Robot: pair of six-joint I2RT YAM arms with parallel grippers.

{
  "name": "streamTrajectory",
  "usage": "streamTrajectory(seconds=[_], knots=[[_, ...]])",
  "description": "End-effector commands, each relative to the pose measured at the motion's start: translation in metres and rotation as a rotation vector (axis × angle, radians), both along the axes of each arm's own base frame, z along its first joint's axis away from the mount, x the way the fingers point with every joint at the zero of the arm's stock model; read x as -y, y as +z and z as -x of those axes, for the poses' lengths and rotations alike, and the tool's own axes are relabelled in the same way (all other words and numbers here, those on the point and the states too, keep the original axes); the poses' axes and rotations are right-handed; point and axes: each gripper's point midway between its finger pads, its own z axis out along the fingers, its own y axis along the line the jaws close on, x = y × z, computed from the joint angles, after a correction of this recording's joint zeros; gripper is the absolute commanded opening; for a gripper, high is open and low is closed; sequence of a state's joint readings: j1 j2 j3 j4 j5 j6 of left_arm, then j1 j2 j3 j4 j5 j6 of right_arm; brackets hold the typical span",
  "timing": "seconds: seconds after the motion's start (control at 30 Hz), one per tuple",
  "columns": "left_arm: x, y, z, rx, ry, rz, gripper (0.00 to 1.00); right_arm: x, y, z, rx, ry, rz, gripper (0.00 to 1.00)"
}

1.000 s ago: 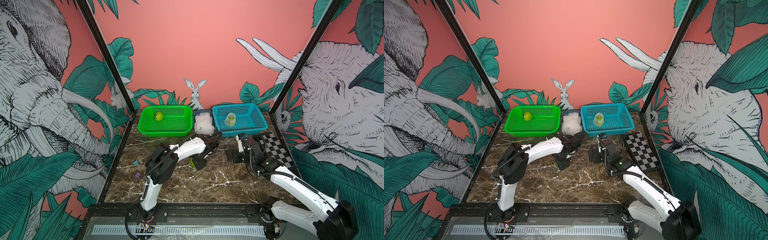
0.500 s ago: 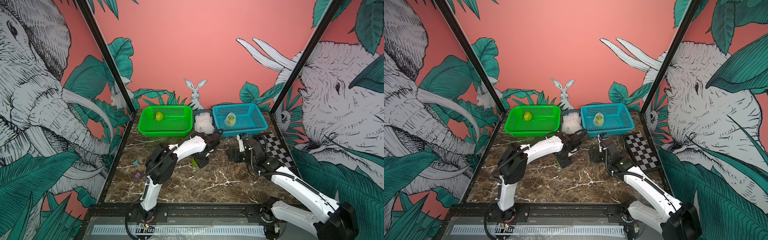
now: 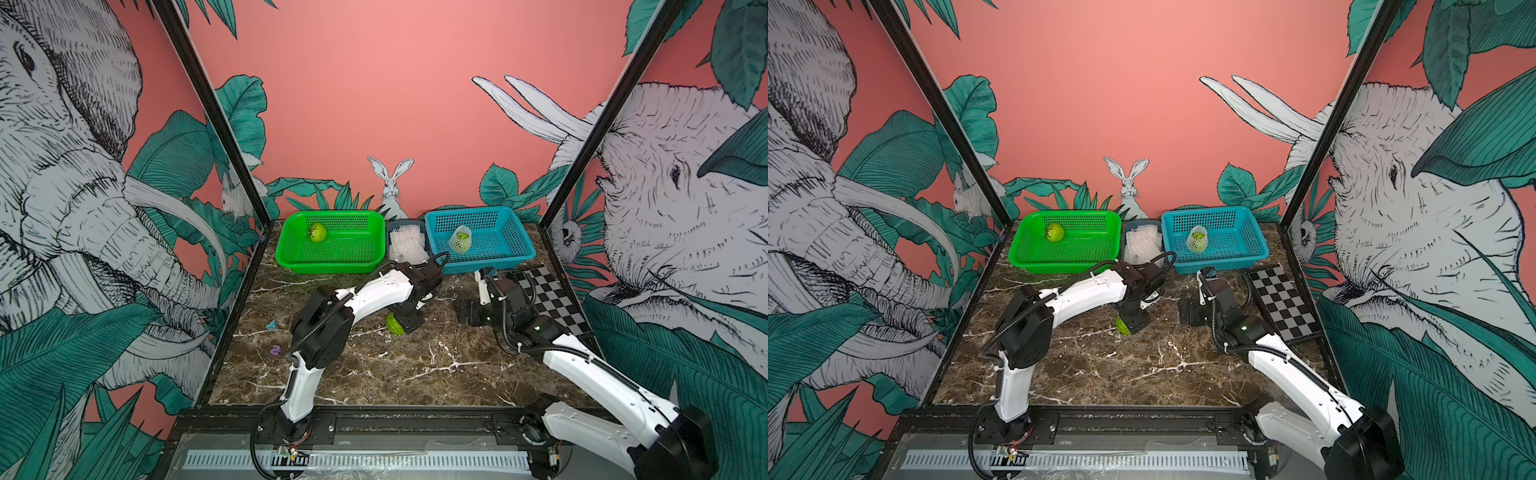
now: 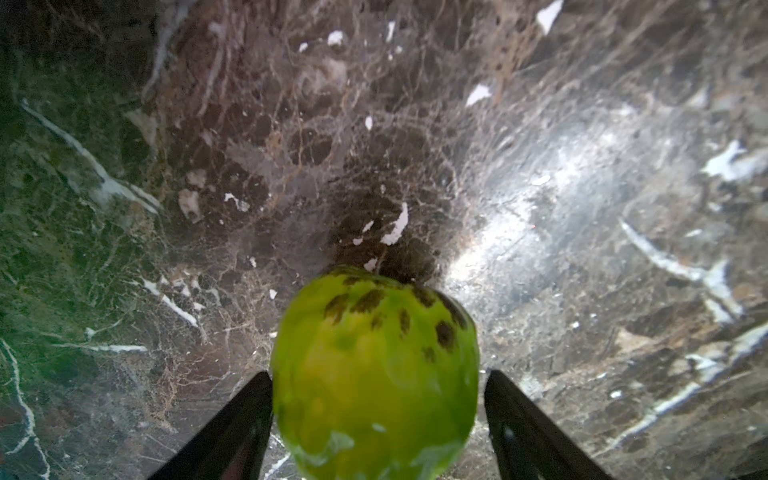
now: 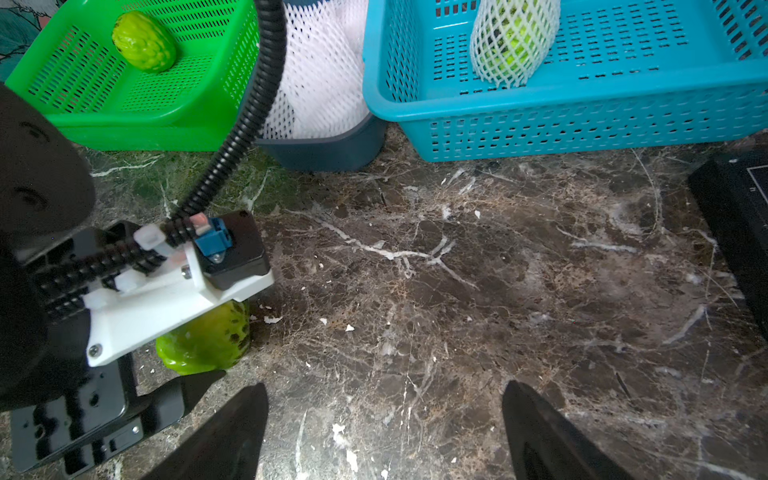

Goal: Sleeve custard apples in foam nets
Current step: Place the custard apple at the center of the board.

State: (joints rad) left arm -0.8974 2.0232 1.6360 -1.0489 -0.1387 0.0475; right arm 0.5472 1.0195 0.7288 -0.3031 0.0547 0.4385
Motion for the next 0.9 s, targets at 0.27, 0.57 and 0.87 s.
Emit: streamTrajectory(seconds=[0.27, 0.57, 0.87], knots=[[0.019, 0.062, -0.002, 0.083, 0.019, 0.166, 0.78, 0.0, 0.007, -0.004, 0.026, -0.014, -0.03, 0.9], [-0.006, 0.099, -0.025, 0.285, 0.161, 0.198, 0.78, -0.009, 0.011, -0.004, 0.025, 0.024, -0.055, 0.9], [-0.064, 0.095, -0.048, 0.305, 0.464, 0.332, 0.8, -0.032, 0.004, -0.002, -0.016, 0.105, -0.103, 0.86]])
